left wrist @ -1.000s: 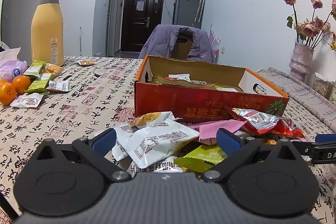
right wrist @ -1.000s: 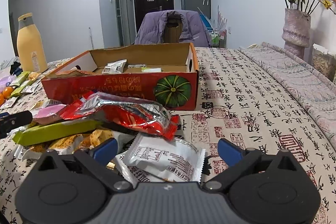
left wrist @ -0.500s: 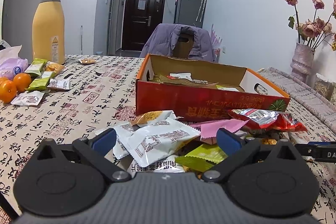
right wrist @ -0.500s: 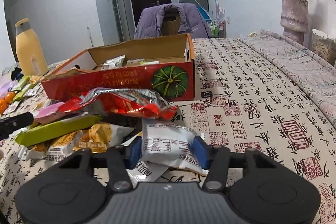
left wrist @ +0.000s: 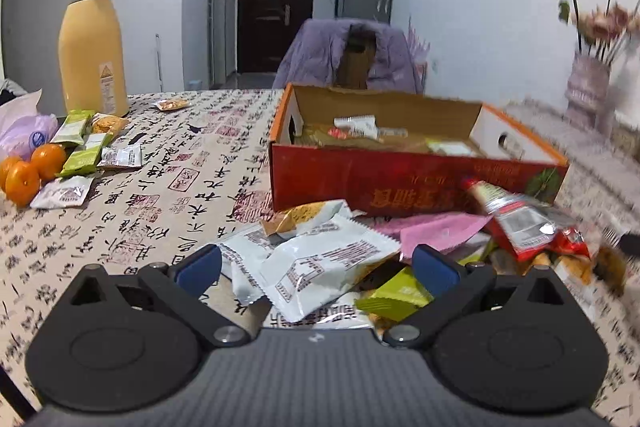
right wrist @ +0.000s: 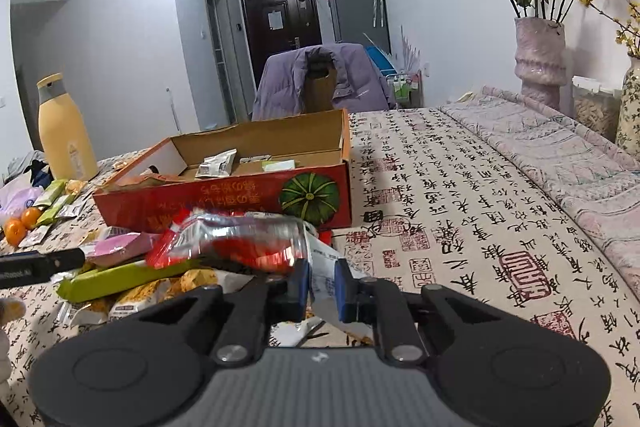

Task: Organize snacks
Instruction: 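Grasp a white candy with the right tool while the left tool grasps another, then carry both white candies over the box and open both tools, then withdraw both tools from the box back over the snack pile, then grasp the pumpkin-seed crisp packet with the right tool while the left tool grasps another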

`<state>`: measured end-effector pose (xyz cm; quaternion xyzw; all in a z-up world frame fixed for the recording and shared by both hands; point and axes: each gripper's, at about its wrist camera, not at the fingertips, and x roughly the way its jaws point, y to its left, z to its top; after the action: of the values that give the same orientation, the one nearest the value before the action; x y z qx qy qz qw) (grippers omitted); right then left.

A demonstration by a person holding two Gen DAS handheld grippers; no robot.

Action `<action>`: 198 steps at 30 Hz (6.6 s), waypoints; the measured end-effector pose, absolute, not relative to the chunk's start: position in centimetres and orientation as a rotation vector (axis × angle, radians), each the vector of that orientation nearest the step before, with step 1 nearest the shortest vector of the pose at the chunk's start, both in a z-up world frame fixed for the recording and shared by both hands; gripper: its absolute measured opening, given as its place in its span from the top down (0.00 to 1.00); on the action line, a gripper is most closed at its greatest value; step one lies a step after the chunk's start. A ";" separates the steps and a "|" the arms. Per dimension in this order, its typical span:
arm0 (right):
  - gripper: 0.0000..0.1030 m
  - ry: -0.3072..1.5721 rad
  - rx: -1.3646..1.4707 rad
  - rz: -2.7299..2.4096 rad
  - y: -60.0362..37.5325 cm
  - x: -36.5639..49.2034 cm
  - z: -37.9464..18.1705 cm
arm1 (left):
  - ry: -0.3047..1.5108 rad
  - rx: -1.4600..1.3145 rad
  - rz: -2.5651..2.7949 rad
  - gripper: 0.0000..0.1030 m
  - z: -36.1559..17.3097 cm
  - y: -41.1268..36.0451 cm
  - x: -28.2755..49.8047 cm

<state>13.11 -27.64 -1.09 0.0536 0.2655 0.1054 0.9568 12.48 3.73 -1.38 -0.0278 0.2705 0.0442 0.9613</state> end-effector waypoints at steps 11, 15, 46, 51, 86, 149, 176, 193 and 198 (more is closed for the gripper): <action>0.92 0.518 0.133 0.216 -28.2 12.8 -0.9 | 0.655 -0.029 0.005 0.50 -2.3 5.0 14.9; 0.93 0.510 0.131 0.220 -28.2 12.6 -0.8 | 0.647 -0.044 -0.035 0.59 -2.4 5.0 14.3; 0.01 0.672 0.054 0.202 -26.8 17.3 -3.8 | 0.550 -0.085 0.013 0.59 0.1 4.6 11.3; 0.29 0.697 0.068 0.232 -26.6 17.3 -4.5 | 0.554 -0.096 0.019 0.59 0.0 4.9 11.3; 0.50 0.438 0.036 0.311 -23.3 19.1 3.4 | 0.401 -0.053 0.002 0.59 6.1 3.0 16.0; 0.00 0.434 0.014 0.259 -17.8 26.8 4.6 | 0.333 -0.122 0.052 0.00 7.2 3.8 24.0; 0.00 0.552 0.027 0.258 -22.4 14.3 -0.1 | 0.454 -0.077 0.048 0.00 0.6 3.4 10.6; 0.00 0.629 0.011 0.205 -23.8 13.2 -2.5 | 0.450 -0.073 0.043 0.00 -2.5 3.3 9.1; 0.00 0.653 0.004 0.152 -23.3 15.1 -2.5 | 0.437 -0.071 0.044 0.00 -2.6 3.3 9.0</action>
<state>15.13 -23.30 -2.49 0.0021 0.3204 0.0747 0.9443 9.03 3.27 -2.62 -0.0353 0.2165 0.0218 0.9754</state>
